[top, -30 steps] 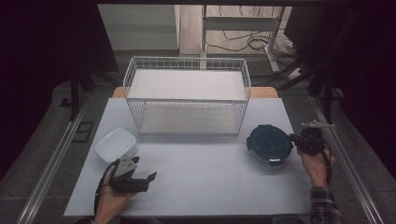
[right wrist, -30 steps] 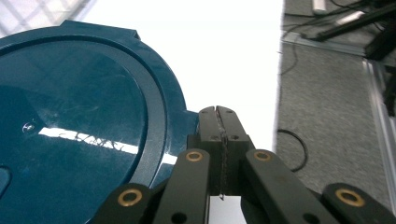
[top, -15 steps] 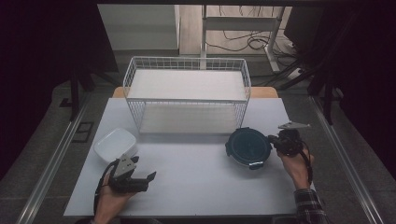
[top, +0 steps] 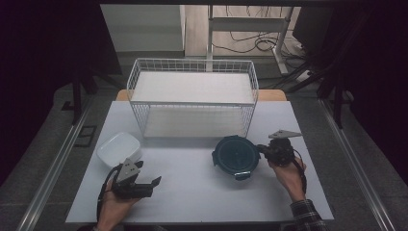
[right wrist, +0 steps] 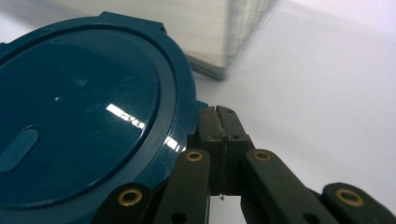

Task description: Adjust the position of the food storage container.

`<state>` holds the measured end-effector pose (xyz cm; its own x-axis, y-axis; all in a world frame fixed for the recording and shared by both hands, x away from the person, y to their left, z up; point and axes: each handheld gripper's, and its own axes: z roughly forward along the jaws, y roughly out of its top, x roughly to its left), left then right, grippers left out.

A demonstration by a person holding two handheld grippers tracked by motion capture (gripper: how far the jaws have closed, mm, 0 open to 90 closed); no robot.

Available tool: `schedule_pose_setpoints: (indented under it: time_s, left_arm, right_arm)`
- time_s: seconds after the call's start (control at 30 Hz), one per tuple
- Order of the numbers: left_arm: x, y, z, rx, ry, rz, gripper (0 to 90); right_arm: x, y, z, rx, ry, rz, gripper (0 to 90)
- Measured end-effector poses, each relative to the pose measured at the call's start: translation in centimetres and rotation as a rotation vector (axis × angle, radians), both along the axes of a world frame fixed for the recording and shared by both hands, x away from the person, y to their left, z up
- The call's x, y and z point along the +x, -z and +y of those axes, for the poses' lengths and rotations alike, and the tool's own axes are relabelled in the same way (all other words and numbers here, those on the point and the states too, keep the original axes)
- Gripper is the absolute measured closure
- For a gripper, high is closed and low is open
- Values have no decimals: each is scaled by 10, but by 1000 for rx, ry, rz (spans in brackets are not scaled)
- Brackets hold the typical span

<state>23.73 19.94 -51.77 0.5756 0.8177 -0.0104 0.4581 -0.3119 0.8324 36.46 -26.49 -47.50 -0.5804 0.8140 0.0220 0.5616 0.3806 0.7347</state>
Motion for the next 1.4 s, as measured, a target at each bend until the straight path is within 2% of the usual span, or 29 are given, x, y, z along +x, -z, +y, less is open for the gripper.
schedule_pose_setpoints:
  time_s: [0.13,0.17,0.37,0.7,0.87,1.0,1.07,1.2,1.23,1.27,1.33,1.37,1.4]
  left_arm:
    - [0,0,0,-5,-2,0,141]
    - [0,0,0,-7,-1,1,143]
    - [0,-1,0,-10,-3,0,145]
    - [-1,-2,1,-14,-2,1,151]
    - [-1,-2,1,-21,0,7,157]
    - [-2,-3,3,-28,0,14,171]
    - [-3,-4,3,-35,-2,19,179]
    - [-4,-4,2,-35,8,30,181]
    - [-4,-4,2,-33,13,33,174]
    - [-4,-4,1,-32,18,35,174]
    - [-6,-5,0,-32,26,34,161]
    - [-6,-5,-1,-33,29,34,147]
    - [-7,-5,-1,-33,31,34,147]
  right_arm:
    - [-7,1,16,25,-43,13,897]
    - [-10,1,26,40,-64,21,897]
    - [-20,1,47,47,-98,19,898]
    - [-42,4,84,54,-186,7,897]
    - [-45,3,94,26,-207,-17,897]
    - [-48,-2,90,20,-218,-54,891]
    - [-53,-4,84,27,-228,-60,803]
    - [-65,-1,68,62,-224,-39,597]
    - [-71,1,62,62,-227,-39,517]
    - [-71,1,62,62,-227,-39,517]
    - [-78,2,56,89,-227,-43,407]
    - [-83,3,52,111,-224,-35,297]
    - [-83,3,52,111,-224,-35,297]
